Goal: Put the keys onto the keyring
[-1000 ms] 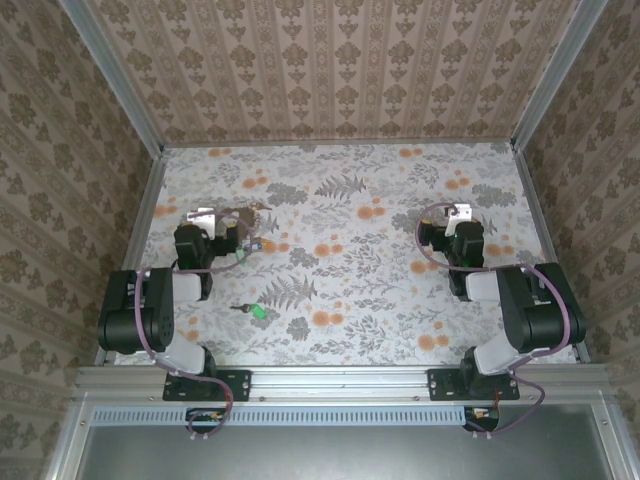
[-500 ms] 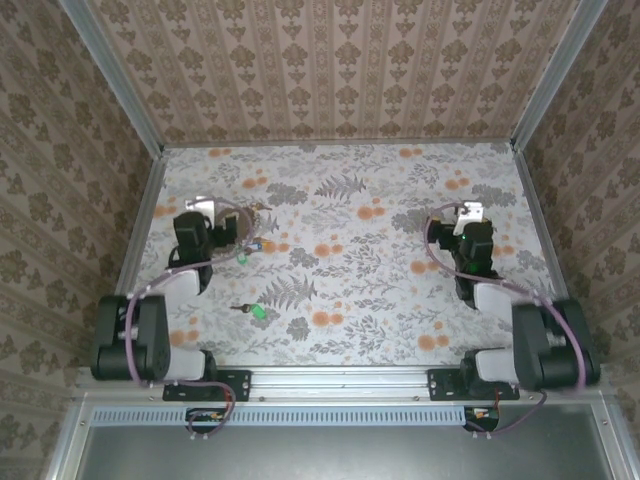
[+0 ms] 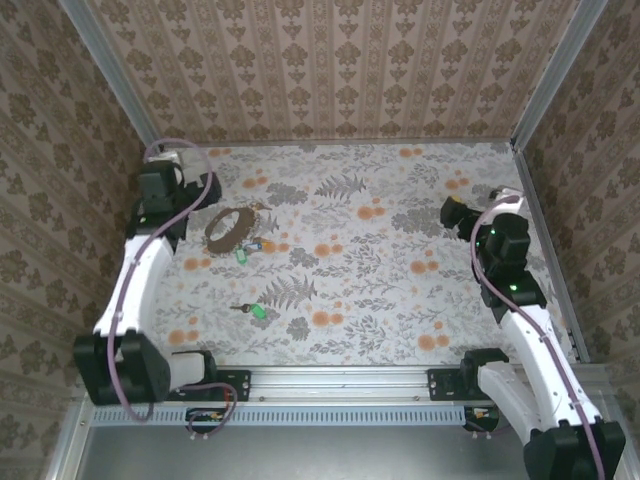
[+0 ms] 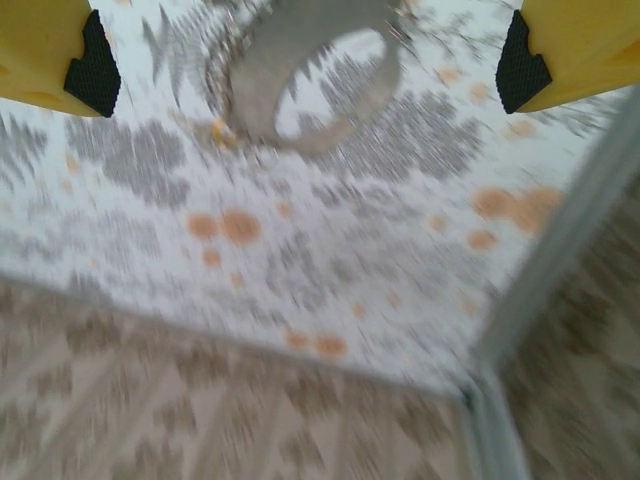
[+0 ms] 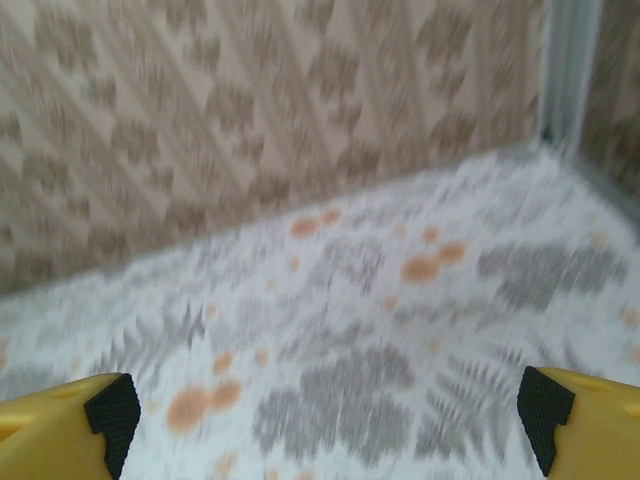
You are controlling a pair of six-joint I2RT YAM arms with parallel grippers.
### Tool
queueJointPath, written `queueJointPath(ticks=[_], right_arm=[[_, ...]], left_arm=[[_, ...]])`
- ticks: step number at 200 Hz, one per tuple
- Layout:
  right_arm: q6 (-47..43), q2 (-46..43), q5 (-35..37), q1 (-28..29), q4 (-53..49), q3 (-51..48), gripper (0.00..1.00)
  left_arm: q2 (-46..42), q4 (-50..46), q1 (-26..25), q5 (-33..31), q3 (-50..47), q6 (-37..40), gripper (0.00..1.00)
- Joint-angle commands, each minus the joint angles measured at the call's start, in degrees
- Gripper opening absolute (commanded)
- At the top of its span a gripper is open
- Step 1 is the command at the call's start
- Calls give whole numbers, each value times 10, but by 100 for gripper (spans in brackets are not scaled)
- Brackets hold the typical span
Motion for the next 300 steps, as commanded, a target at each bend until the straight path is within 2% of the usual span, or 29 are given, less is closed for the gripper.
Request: queueJointPath(ticks=[1,16,29,55,89,145,201,224,226,239,269,300], right_arm=[[14,23,-36,41,-83,5,100],[14,39,-34,70,-91,1,100],[13,51,-37,89,-91,-2,100],[13,63,-56,101,-96,-2,100],[14,63,-51,104,-115,-1,100],[21,61,-41,103,-132,5,100],[37,60,-17,103,-143,13,100],[38,54,-2,103,-152,15,100],[37,54,0,104,-152,15,100],[41,49,18,102,-153,10,100],[100,41,122,94,-187,6,100],[140,36,130,51,-233,11,100]], left_arm=[[103,-89,0,137,43,20,100],[193,-126,-1,191,100,46,100],[254,-158,-3,207,139,58,100],[322,-160,-5,226,171,74,100],[375,-151,-8,263,184,66,100],[415,-100,-50,290,166,37,100],[447,-80,-172,274,183,-5,100],[455,-48,-247,281,191,-46,100],[457,-45,-270,282,193,-50,100],[474,-42,-320,290,216,-61,100],[533,-80,-415,303,315,-47,100],[546,-148,-465,306,399,2,100]])
